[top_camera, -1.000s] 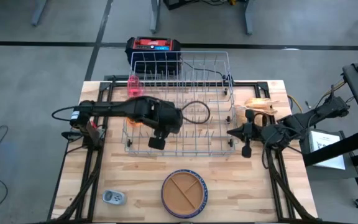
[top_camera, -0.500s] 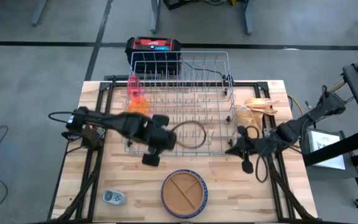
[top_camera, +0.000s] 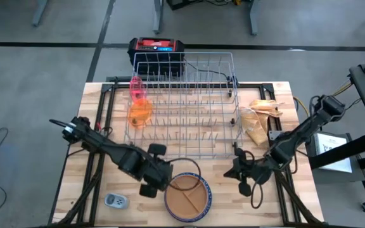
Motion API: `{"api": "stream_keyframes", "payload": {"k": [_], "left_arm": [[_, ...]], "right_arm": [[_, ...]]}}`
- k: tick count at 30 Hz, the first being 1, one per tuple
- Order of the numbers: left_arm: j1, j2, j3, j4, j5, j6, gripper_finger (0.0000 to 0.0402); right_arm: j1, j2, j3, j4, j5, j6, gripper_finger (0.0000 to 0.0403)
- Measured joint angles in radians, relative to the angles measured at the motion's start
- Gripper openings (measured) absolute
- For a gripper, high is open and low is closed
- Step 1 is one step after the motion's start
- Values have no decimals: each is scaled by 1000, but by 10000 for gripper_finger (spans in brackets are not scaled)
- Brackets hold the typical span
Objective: Sort dishes
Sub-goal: Put the brown plate into the dish rack
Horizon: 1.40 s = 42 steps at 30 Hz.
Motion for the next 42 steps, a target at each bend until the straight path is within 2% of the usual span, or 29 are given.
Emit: {"api": "stream_keyframes", "payload": {"k": [6,9,20,24,31,35,42], "left_arm": [[-65,1,-130,142,-1,-73,77],[-95,1,-165,186,-14,-103,77],[-184,1,-95,212,-39,-284,77],[-243,1,-78,270,-58,-317,77],[-351,57,-95,348,-174,-312,77],[-385,116,-95,348,-182,-312,77],[-397,209,-96,331,-304,-318,76]], "right_arm": [[4,53,2,106,-13,81,0],[17,54,13,81,-28,104,0],[114,7,44,66,-18,174,0],[175,28,45,68,3,274,0],[261,148,45,92,55,527,0],[269,245,59,111,55,640,0],[259,382,157,111,91,689,0]]}}
